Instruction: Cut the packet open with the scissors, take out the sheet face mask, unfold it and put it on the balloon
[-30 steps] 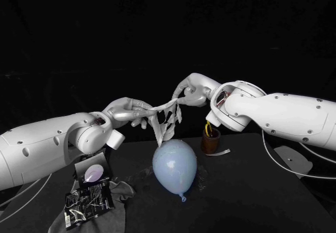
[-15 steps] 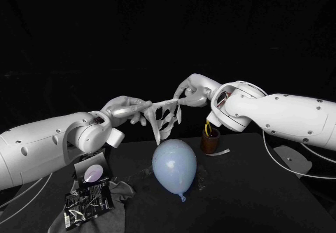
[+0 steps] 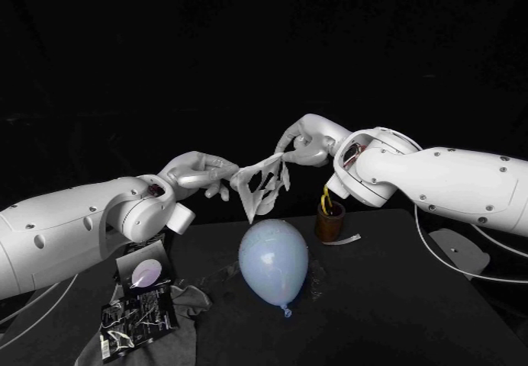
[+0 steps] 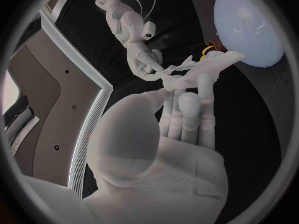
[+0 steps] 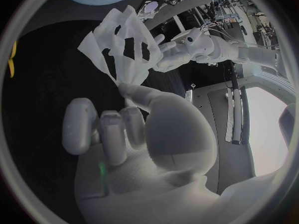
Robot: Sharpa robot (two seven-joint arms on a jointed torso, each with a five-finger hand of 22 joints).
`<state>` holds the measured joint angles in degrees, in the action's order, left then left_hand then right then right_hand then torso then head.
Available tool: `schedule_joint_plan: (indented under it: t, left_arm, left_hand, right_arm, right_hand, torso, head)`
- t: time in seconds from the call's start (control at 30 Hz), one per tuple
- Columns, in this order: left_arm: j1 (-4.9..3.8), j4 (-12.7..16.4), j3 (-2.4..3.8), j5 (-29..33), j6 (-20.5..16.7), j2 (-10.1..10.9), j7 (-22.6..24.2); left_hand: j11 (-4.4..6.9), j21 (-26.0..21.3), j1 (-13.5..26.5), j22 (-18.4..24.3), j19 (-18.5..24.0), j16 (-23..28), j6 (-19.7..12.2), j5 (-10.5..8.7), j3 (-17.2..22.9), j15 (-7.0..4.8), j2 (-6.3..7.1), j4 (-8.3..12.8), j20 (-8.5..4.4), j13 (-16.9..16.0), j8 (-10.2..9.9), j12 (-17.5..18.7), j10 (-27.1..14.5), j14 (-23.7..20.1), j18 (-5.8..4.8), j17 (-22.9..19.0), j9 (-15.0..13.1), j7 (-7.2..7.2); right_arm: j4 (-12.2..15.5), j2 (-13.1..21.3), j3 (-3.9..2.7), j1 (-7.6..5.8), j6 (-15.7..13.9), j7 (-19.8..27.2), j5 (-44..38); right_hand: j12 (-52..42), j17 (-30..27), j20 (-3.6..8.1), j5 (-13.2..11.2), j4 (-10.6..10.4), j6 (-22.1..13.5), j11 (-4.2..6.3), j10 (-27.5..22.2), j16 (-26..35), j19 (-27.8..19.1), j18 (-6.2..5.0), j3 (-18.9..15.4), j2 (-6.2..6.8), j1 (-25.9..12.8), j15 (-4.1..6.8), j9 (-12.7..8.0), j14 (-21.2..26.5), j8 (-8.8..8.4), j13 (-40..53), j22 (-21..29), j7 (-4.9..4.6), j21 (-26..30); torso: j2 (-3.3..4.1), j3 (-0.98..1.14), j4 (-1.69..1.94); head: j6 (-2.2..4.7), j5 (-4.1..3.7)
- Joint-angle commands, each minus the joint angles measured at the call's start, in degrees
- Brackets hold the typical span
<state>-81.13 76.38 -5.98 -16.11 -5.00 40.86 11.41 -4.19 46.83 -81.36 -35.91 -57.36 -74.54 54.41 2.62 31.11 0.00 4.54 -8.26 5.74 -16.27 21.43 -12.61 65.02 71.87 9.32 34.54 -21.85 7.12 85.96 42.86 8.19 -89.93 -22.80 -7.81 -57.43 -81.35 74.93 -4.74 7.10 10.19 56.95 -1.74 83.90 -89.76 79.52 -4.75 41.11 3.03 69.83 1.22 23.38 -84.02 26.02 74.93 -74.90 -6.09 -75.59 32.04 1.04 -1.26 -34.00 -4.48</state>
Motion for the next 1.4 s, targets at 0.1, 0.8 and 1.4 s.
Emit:
schedule_joint_plan:
  t: [0.1, 0.8, 1.4]
  left_arm:
    - [-0.04, 0.12, 0.08, -3.59, -2.45, -0.34, 0.4]
    - [-0.04, 0.48, 0.08, -2.24, -4.52, -0.52, 1.05]
    - [-1.13, -0.01, 1.75, -7.25, -12.96, -0.47, 0.09]
  left_hand:
    - [0.48, 1.6, -3.15, -1.15, -0.67, -0.52, 1.91, 0.14, 0.27, -0.2, 1.14, 3.67, -0.49, 0.34, 1.38, -0.91, 1.66, 0.67, 1.21, 0.69, -0.96, 0.36]
    - [1.05, 3.4, -2.56, -2.52, -0.53, -1.66, 3.34, 0.16, 0.23, -0.76, 1.26, 5.04, -1.06, 0.52, 1.67, -2.05, 3.43, 2.53, 1.18, 3.3, -1.22, -0.06]
    - [1.28, 9.59, 6.02, -7.19, 1.47, -2.46, 3.52, 0.42, 16.17, -1.22, 3.75, 13.01, -1.76, -1.4, 1.28, -7.4, 1.47, 3.89, 1.29, 4.5, -7.3, -0.41]
  right_arm:
    - [0.29, 0.0, -0.03, -0.03, -1.92, 1.21, 3.44]
    - [0.42, -0.51, 0.0, -0.03, -0.13, 0.62, 2.13]
    - [1.23, 0.75, 0.0, -0.03, -4.96, 2.69, -1.34]
  right_hand:
    - [-0.28, 15.07, 0.07, -0.23, 0.1, 0.51, 0.24, 1.48, -0.24, 0.35, 1.03, -0.24, 0.19, 0.32, 0.54, 0.04, -5.98, 0.37, 7.78, -10.07, 0.07, -0.07]
    - [-0.33, 15.07, 0.07, -0.25, 0.08, 0.52, 0.24, 1.51, -0.24, 0.41, 1.05, -0.24, 0.18, 0.31, 0.55, 0.04, -5.98, 0.37, 7.82, -10.1, 0.08, -0.15]
    - [-0.52, 15.07, 0.13, -0.58, 0.11, 0.6, 0.31, 1.66, -0.24, 0.77, 1.17, -0.2, 0.19, 0.32, 0.61, 0.02, -5.98, 0.38, 8.0, -10.26, 0.15, -0.6]
  torso:
    - [0.09, -0.04, -0.01]
    - [0.06, -0.11, 0.04]
    - [0.09, -0.03, 0.0]
  head:
    - [-0.07, 0.05]
    - [-0.18, 0.32]
    - [-0.2, 0.54]
